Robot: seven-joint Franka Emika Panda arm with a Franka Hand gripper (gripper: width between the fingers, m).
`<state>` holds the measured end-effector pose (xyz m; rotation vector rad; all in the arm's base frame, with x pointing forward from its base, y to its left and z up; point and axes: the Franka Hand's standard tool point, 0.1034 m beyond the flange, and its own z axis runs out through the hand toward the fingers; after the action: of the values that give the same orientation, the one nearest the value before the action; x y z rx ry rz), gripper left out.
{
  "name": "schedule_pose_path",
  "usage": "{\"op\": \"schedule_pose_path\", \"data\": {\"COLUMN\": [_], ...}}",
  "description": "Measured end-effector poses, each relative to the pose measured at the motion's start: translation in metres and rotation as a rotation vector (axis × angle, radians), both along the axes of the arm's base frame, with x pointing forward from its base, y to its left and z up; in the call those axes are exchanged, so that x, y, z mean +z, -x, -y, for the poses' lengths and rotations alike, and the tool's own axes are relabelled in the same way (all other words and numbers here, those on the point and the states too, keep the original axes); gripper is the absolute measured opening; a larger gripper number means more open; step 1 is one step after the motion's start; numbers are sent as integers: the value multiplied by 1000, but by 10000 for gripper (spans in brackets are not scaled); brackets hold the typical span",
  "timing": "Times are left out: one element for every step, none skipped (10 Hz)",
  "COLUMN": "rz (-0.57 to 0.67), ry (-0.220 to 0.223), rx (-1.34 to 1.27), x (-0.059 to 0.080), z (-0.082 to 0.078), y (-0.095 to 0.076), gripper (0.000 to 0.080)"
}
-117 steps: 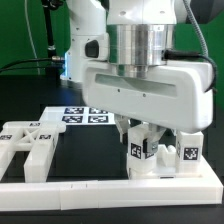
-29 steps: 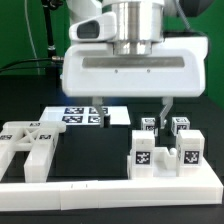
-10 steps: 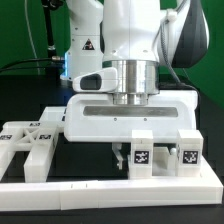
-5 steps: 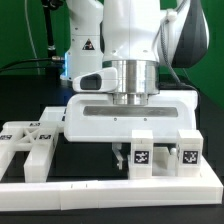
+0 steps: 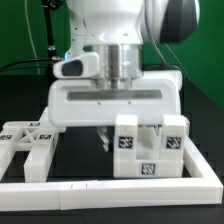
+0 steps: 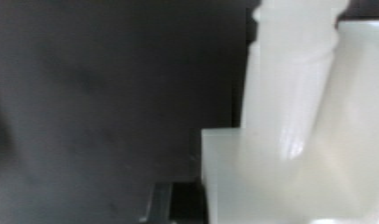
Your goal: Assemble chair
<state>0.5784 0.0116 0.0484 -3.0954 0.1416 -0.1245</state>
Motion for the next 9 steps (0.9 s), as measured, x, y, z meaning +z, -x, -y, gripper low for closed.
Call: {"op": "schedule_pose_path", "data": {"rz": [-125,-246,-270,-351,-399,-545,-660,-732,-836], "ry": [-15,-13,-13,-27,-34,-38,-71,-103,-133], "rx": [9,4,7,9,10,91,116,120,102], "x": [7,14,12,10,9,6,13,24,21], "z": [0,2,3,2,3,14,23,35,46], "y": [10,9,1,8,9,18,20,20,33], "gripper": [34,34,34,34,34,34,34,35,35]}}
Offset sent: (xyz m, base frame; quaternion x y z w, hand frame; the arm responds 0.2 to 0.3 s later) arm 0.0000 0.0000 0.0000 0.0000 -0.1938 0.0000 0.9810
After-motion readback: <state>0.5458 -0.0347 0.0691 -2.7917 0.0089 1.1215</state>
